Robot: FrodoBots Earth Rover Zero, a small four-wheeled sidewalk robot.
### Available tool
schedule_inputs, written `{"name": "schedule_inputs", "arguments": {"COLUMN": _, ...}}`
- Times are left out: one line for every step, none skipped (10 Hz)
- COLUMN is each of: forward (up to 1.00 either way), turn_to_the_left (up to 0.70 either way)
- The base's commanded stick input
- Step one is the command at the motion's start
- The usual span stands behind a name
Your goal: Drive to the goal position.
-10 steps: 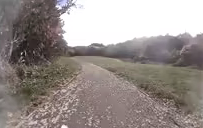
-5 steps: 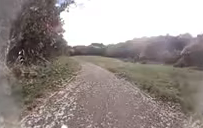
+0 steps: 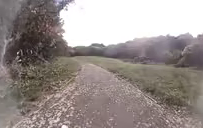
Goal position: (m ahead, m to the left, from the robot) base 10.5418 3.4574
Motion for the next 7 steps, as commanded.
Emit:
{"name": "schedule_inputs", "arguments": {"forward": 0.3, "turn_to_the_left": 0.0}}
{"name": "schedule_inputs", "arguments": {"forward": 0.3, "turn_to_the_left": 0.0}}
{"name": "schedule_inputs", "arguments": {"forward": 0.3, "turn_to_the_left": 0.0}}
{"name": "schedule_inputs", "arguments": {"forward": 0.3, "turn_to_the_left": 0.0}}
{"name": "schedule_inputs", "arguments": {"forward": 0.3, "turn_to_the_left": 0.0}}
{"name": "schedule_inputs", "arguments": {"forward": 0.3, "turn_to_the_left": 0.0}}
{"name": "schedule_inputs", "arguments": {"forward": 0.3, "turn_to_the_left": 0.0}}
